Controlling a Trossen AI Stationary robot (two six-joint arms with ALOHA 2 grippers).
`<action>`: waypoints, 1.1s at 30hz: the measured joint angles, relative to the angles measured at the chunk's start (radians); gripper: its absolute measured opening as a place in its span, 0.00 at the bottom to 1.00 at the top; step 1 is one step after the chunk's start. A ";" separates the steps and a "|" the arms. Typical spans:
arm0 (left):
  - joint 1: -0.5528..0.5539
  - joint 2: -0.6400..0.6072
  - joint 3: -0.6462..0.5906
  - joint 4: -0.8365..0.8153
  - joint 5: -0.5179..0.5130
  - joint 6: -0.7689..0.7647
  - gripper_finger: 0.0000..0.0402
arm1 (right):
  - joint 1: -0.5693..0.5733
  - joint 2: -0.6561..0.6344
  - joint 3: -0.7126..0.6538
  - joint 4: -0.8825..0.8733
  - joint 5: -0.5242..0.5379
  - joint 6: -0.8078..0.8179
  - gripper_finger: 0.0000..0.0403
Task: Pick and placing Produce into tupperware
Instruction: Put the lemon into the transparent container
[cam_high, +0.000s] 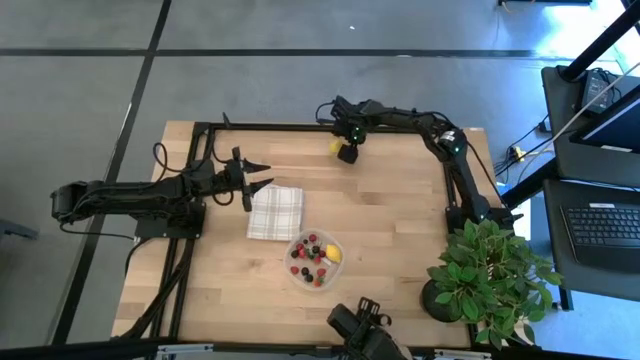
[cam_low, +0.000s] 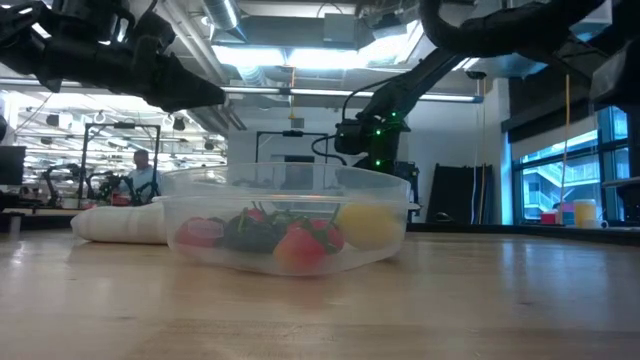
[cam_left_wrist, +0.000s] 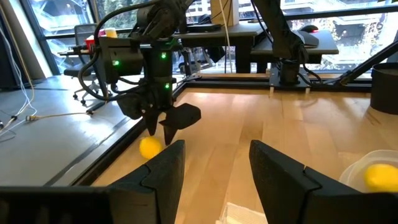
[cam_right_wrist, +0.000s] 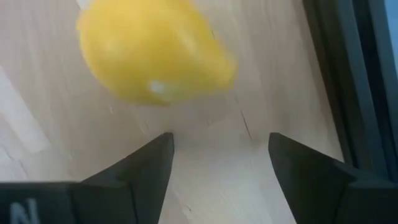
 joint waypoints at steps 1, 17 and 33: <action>0.000 0.000 0.000 0.000 0.000 0.000 0.43 | 0.000 0.000 0.000 0.000 0.000 0.000 0.66; 0.000 0.000 0.000 0.000 0.000 0.000 0.43 | 0.008 -0.001 0.002 0.025 0.013 -0.023 0.66; 0.000 0.000 0.000 0.000 0.000 0.000 0.43 | 0.008 -0.001 0.003 0.100 -0.026 -0.021 0.66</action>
